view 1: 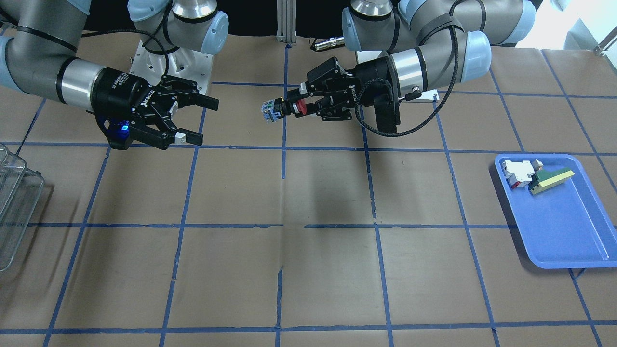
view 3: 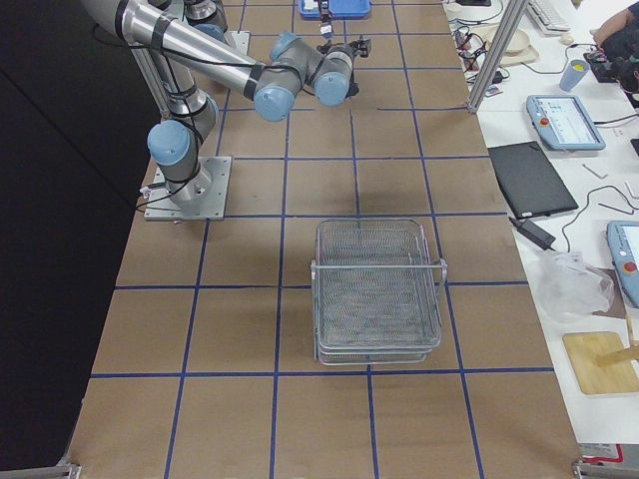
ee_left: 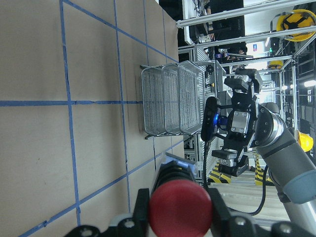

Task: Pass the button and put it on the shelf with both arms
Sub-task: 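Bring the right gripper toward the button block held by the left gripper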

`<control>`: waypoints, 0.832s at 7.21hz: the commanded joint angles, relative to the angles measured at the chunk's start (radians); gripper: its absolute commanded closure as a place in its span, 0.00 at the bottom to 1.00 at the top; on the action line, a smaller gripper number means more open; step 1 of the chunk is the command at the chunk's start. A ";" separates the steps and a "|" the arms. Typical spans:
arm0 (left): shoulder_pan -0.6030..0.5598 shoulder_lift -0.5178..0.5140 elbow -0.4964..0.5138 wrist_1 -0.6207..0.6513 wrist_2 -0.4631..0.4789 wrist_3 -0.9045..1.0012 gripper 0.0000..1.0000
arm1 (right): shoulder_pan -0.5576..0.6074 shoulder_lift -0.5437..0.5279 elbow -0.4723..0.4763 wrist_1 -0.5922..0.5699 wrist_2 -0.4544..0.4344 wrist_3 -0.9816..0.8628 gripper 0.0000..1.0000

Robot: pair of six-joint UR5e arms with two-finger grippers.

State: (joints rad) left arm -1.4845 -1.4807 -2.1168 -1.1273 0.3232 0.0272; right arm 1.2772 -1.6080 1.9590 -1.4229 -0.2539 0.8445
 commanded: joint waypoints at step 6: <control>-0.032 -0.010 0.006 0.158 -0.058 -0.217 0.99 | 0.083 -0.058 0.037 -0.008 -0.010 -0.085 0.00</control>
State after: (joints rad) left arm -1.5034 -1.4873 -2.1129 -0.9807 0.2655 -0.1761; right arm 1.3383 -1.6626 1.9949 -1.4369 -0.2651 0.7461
